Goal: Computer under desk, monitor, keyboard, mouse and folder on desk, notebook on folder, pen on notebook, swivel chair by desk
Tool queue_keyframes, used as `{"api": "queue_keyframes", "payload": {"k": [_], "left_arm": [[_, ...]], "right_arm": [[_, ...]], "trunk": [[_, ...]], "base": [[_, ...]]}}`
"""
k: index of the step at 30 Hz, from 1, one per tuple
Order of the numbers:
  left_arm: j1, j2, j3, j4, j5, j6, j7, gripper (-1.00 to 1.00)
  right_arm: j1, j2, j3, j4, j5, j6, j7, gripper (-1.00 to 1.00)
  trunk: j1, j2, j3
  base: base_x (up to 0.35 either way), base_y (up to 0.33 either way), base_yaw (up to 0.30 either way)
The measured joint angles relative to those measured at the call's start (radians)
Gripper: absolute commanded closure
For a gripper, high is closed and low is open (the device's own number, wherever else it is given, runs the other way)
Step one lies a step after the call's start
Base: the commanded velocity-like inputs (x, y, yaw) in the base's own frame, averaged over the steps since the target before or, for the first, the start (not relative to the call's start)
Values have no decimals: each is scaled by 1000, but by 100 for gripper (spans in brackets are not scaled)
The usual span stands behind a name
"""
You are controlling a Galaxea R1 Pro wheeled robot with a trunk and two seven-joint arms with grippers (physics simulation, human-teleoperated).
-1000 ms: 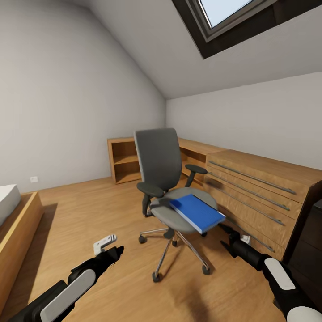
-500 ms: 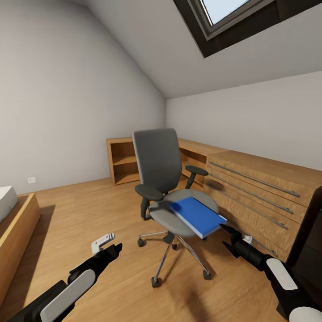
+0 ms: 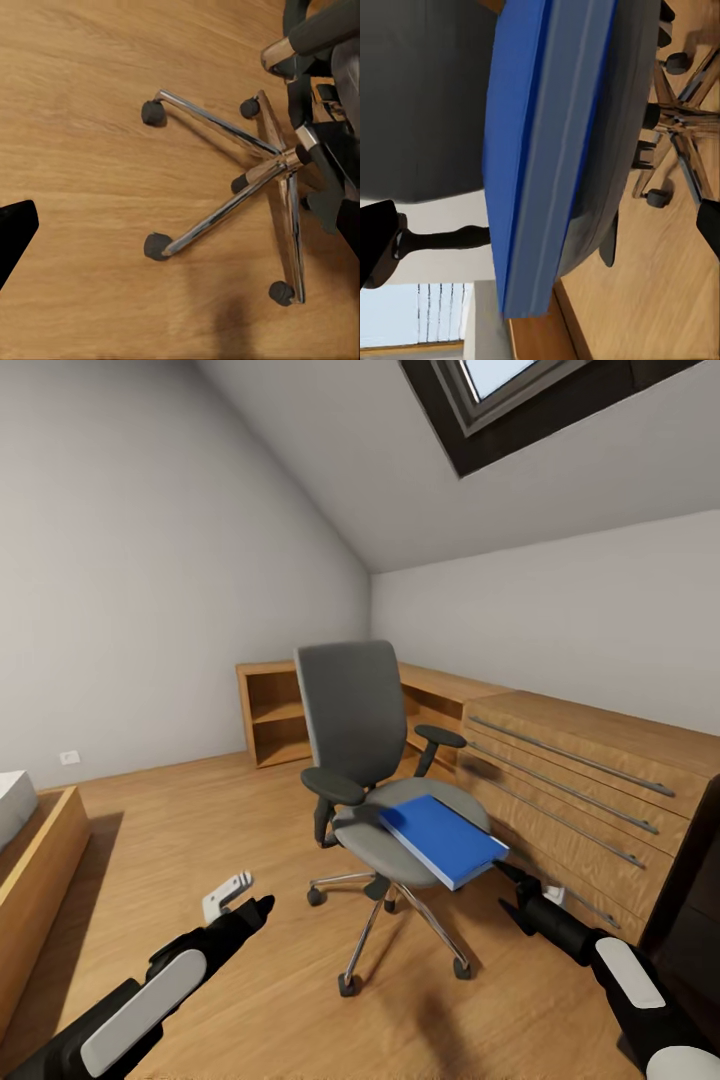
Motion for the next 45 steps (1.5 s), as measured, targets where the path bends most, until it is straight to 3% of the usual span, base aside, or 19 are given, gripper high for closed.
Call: {"api": "queue_keyframes", "payload": {"k": [11,45], "left_arm": [[0,0,0,-1,14,0,0,-100],[0,0,-11,4,15,1,-1,-100]], "right_arm": [[0,0,1,-1,3,-2,0,-100],[0,0,2,-1,3,-4,0,-100]], "trunk": [[2,-1,-19],[2,-1,-19]], "base": [[0,0,0],[38,1,0]]}}
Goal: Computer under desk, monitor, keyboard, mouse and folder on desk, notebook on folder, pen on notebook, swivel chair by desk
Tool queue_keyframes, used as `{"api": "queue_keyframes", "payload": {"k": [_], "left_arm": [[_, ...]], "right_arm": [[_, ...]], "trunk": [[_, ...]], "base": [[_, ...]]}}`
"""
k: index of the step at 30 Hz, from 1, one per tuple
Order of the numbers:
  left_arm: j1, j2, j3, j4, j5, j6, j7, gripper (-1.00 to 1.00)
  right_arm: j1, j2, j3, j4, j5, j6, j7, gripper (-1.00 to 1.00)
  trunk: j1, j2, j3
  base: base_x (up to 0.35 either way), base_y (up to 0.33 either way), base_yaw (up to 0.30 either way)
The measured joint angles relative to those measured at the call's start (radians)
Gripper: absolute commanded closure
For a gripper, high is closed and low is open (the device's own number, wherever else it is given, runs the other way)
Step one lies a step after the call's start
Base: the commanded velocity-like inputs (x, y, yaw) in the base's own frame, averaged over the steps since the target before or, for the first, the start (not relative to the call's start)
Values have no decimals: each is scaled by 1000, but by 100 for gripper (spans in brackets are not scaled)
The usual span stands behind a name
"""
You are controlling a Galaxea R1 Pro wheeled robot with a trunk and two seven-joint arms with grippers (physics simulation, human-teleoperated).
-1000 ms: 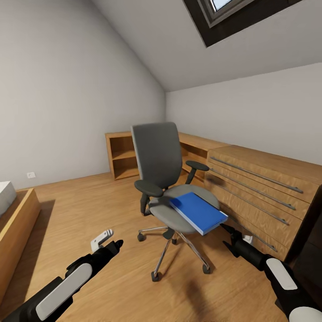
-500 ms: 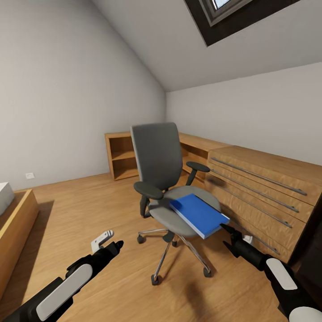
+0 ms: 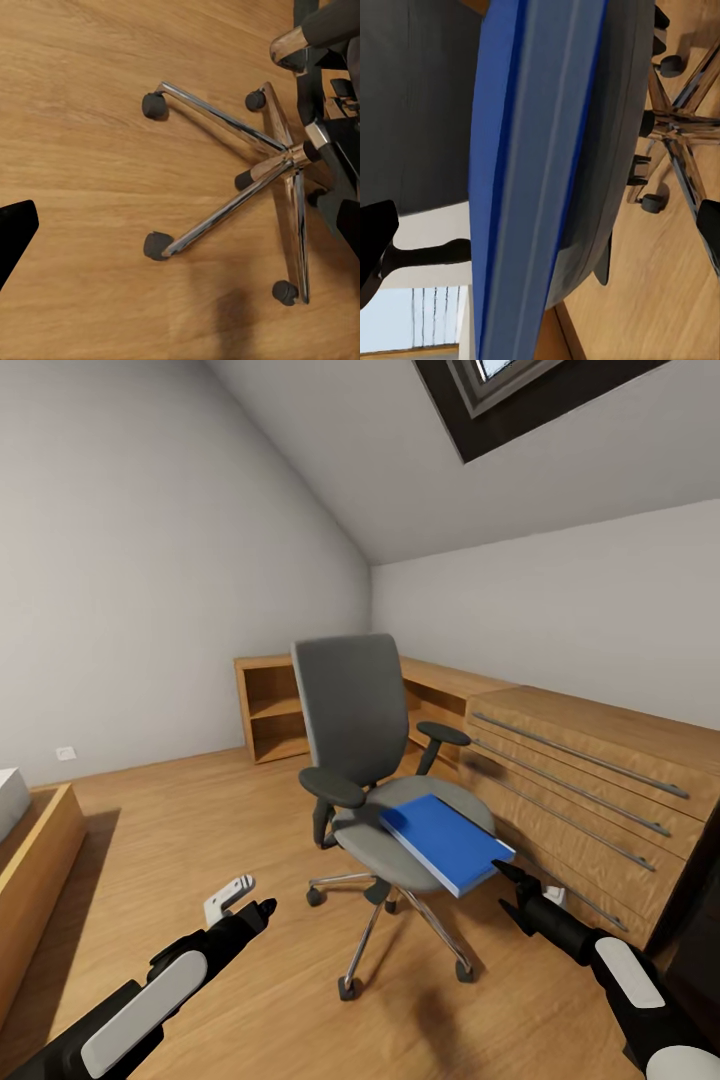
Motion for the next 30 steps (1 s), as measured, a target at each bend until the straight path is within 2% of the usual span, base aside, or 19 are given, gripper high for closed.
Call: {"api": "queue_keyframes", "payload": {"k": [7,30], "left_arm": [[0,0,-3,0,-1,0,0,-100],[0,0,-3,1,-1,0,0,-100]], "right_arm": [[0,0,0,0,0,0,-1,-100],[0,0,2,0,0,0,-2,-100]], "trunk": [[0,0,0],[0,0,0]], "base": [[120,87,0],[26,4,0]]}}
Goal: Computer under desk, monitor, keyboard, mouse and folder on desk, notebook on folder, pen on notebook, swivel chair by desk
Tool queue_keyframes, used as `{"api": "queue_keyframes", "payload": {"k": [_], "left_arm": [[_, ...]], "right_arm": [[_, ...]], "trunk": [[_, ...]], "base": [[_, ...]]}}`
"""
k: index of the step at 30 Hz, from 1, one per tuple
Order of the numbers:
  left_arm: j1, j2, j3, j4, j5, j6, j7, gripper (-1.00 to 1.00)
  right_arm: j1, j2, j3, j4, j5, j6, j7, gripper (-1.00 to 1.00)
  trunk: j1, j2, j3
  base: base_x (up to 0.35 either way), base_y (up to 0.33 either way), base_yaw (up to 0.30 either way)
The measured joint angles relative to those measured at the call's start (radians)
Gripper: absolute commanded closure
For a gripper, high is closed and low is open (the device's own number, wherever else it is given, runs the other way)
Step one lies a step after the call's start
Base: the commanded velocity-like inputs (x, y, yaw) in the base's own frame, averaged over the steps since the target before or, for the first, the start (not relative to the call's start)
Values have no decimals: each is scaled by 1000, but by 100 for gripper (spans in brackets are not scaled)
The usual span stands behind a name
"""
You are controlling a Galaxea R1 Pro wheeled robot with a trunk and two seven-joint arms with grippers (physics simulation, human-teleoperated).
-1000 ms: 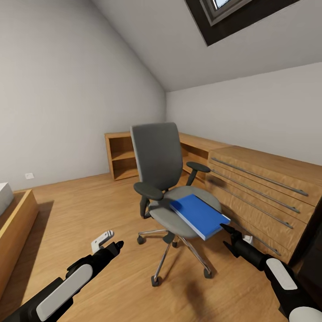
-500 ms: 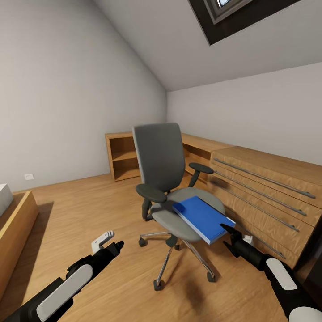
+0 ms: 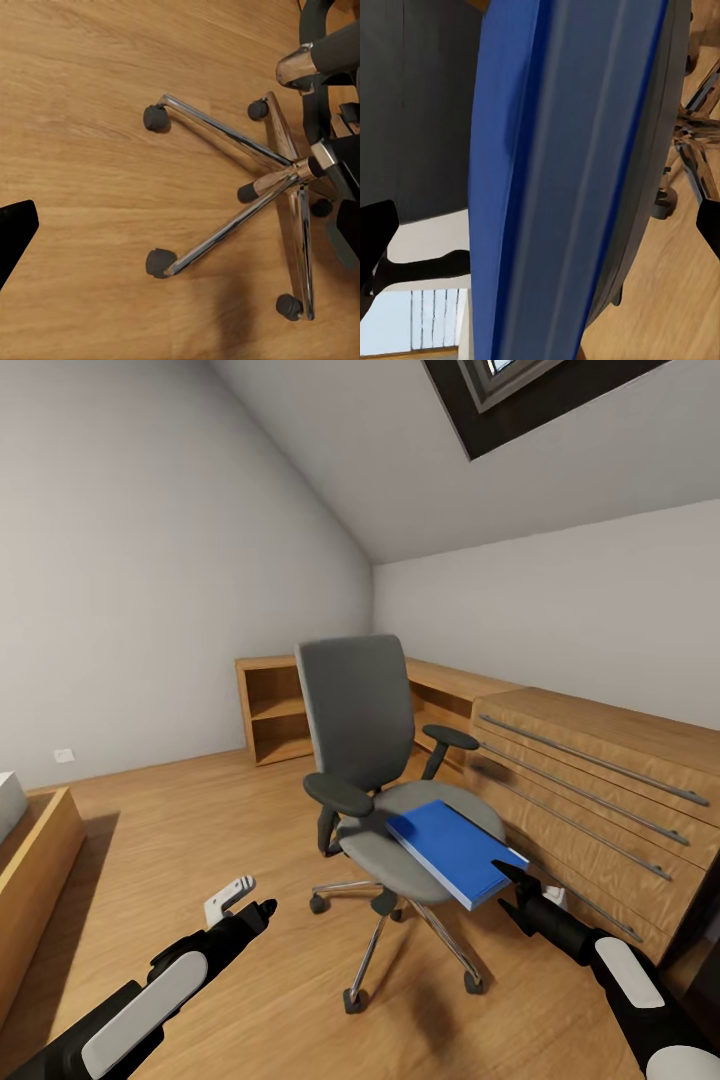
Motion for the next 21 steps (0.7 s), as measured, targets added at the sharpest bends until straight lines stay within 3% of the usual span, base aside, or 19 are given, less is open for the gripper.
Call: {"api": "queue_keyframes", "payload": {"k": [21], "left_arm": [[0,0,-1,0,0,0,0,-100]], "right_arm": [[0,0,0,0,0,0,0,-100]], "trunk": [[0,0,0]], "base": [[16,0,0]]}}
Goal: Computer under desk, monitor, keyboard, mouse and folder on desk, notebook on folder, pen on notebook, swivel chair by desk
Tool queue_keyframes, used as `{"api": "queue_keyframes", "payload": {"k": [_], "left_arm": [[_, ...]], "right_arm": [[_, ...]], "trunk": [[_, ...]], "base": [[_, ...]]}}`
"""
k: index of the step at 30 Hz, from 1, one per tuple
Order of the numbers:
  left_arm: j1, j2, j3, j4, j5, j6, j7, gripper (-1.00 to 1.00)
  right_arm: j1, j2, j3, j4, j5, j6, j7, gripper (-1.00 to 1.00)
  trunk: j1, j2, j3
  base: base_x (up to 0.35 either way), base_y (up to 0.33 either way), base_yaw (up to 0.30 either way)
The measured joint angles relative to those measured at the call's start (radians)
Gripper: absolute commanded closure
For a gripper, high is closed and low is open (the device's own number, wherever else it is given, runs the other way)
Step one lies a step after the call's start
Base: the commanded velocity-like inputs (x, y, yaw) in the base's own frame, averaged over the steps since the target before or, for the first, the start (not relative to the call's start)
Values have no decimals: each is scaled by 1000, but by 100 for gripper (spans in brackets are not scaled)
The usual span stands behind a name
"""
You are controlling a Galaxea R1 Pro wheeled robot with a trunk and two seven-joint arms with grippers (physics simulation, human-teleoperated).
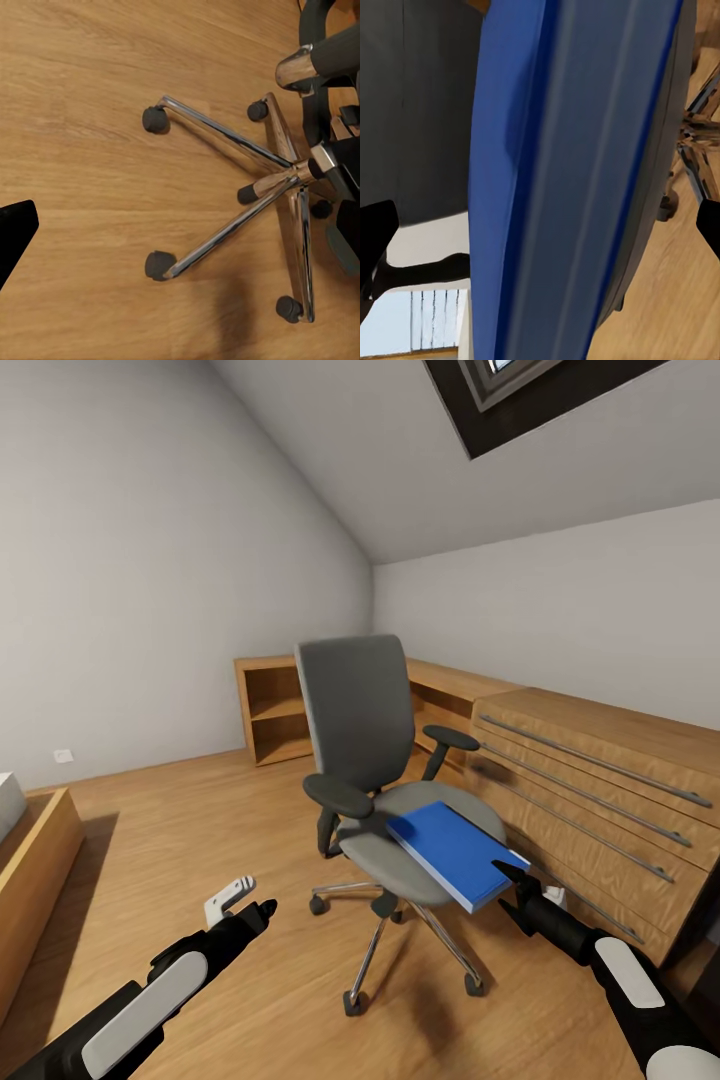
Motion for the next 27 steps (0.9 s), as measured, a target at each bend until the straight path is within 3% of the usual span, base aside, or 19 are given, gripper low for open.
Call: {"api": "queue_keyframes", "payload": {"k": [27], "left_arm": [[0,0,0,13,1,0,0,-100]], "right_arm": [[0,-1,0,0,11,1,0,-100]], "trunk": [[0,0,0]], "base": [[20,0,0]]}}
